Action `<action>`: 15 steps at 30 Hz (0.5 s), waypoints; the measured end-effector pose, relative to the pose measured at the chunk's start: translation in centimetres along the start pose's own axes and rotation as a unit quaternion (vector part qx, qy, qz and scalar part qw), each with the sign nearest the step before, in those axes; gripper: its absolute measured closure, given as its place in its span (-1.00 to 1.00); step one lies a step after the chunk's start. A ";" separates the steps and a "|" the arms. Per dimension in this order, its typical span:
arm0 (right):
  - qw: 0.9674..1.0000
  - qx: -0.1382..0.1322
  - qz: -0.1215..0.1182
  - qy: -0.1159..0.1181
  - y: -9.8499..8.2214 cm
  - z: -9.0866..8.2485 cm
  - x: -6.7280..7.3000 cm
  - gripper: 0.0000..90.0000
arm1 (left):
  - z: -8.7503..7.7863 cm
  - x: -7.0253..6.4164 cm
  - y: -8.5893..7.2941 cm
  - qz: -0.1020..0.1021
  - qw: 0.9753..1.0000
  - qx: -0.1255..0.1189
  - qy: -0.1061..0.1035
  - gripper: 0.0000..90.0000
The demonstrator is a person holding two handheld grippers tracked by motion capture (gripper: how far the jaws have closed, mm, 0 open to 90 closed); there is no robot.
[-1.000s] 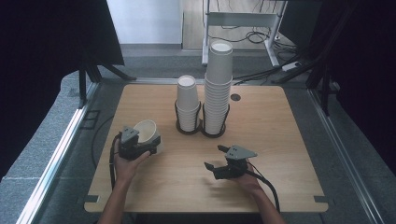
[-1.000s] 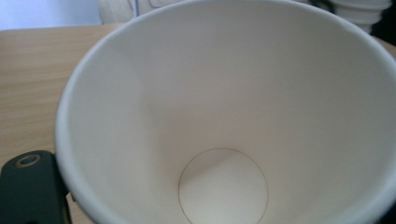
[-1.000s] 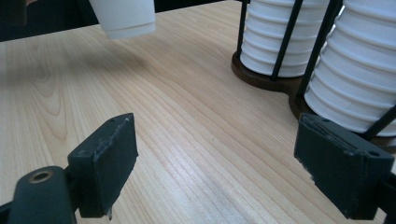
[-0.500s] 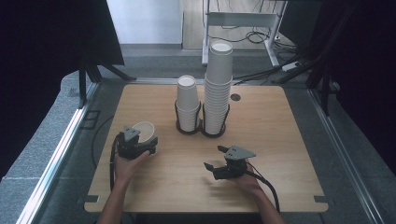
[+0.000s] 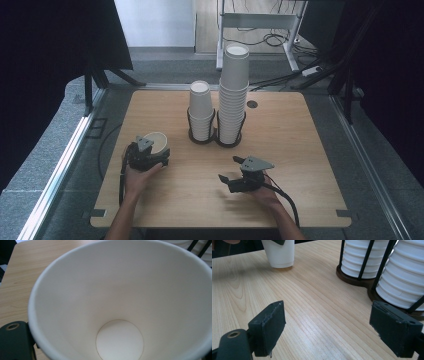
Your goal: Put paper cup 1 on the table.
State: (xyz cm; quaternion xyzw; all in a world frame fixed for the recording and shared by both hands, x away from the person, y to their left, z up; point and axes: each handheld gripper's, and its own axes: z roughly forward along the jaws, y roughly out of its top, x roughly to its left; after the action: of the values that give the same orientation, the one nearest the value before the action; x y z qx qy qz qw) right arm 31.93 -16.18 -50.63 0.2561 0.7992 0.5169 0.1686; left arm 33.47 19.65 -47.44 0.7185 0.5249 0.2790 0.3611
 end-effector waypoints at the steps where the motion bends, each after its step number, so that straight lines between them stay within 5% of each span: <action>1: 1.000 0.001 -0.001 0.000 0.0 0.0 0.0 -0.71 | 0.0 0.0 0.0 -0.001 1.000 0.000 0.003 -0.74; 15: 1.000 0.000 -0.002 0.001 0.0 0.0 0.0 -0.71 | 0.5 0.1 -0.3 0.003 1.000 0.004 0.020 -0.76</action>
State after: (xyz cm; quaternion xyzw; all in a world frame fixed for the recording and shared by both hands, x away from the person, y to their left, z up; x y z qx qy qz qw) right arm 31.88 -16.15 -50.66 0.2541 0.8001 0.5165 0.1687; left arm 33.67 19.68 -47.98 0.7158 0.5308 0.2921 0.3473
